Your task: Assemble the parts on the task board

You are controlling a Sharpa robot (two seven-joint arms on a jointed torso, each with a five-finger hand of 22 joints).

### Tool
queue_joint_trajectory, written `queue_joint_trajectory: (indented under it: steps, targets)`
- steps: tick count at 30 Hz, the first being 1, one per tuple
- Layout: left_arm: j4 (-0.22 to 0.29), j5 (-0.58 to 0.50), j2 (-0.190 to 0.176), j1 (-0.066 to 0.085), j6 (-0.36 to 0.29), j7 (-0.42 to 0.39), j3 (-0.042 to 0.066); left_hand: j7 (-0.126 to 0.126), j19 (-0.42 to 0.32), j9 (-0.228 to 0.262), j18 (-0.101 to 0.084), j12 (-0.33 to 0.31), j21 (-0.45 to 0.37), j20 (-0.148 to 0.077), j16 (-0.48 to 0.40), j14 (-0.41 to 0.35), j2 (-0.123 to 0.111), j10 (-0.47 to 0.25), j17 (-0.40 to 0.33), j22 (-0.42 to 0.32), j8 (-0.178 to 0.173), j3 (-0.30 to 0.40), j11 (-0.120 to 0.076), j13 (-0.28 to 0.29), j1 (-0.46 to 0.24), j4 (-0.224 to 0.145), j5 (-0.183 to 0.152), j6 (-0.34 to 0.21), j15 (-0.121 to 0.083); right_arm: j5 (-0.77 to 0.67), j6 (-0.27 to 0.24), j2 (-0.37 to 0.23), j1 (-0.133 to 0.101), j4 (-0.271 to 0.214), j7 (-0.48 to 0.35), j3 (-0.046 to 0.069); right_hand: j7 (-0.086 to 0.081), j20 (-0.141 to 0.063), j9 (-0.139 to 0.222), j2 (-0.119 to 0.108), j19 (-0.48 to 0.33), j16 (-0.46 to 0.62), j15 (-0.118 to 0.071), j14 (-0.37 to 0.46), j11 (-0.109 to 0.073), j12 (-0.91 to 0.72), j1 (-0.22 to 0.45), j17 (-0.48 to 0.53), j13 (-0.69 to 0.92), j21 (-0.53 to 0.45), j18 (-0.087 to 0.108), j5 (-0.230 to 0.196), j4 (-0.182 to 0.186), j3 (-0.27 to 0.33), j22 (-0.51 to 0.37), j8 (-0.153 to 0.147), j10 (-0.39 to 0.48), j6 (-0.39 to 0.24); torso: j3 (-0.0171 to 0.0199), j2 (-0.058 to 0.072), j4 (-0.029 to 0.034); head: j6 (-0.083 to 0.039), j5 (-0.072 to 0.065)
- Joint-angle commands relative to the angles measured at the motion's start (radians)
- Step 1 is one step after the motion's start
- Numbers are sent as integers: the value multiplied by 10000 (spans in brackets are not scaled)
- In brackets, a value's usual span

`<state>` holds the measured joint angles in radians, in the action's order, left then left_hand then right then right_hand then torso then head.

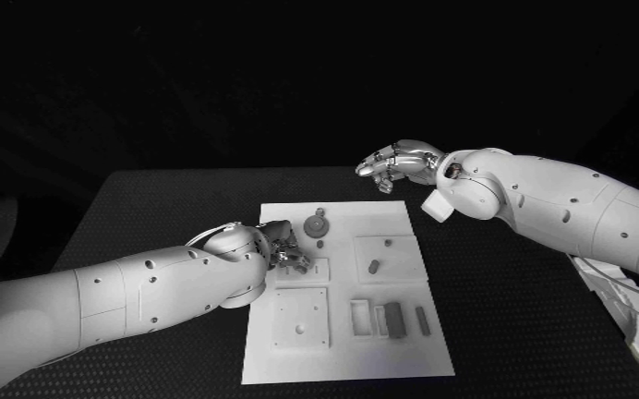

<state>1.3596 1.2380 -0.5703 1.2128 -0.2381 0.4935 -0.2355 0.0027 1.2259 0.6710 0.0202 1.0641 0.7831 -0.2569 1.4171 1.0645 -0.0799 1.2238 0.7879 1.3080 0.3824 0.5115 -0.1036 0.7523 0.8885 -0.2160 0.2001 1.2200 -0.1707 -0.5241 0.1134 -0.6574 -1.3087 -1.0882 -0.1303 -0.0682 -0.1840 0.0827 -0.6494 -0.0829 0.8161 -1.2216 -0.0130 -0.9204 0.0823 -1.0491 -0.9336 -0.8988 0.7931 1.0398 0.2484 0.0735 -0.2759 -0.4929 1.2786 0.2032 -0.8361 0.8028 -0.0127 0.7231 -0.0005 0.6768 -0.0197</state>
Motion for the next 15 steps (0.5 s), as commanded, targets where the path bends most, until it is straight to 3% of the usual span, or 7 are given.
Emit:
queue_joint_trajectory:
  steps: [1, 15]
  targets:
    - [-7, 56, -1, -23, -54, -22, -16, -10, 52, 5, 370, 53, 44, -128, 55, 46, 604, 82, 14, 208, 69, 372, -14, 12, 523, -343, 11, 58, -75, -45, 150, -4, 8, -13, -71, 5, -86, 56, 11, -20, 31, -41, -40, 57, 19, -33, 94, 13, -18, -68, 134, -55, 14, 34, 13, -7, 72, 2, 1, 1, 6, 13, -10]
    - [31, 587, -20, -28, -266, -62, -18, -39, 104, 4, 377, 74, 101, -128, 85, 109, 582, 152, 23, 210, 100, 389, -43, 21, 518, -386, 104, 122, -80, -45, 155, -31, 8, -35, -68, 5, -86, 56, 12, -22, 32, -45, -40, 57, 19, -39, 101, 18, -26, -68, 134, -56, 17, 35, 14, -7, 73, 4, 0, -5, 12, 13, 0]
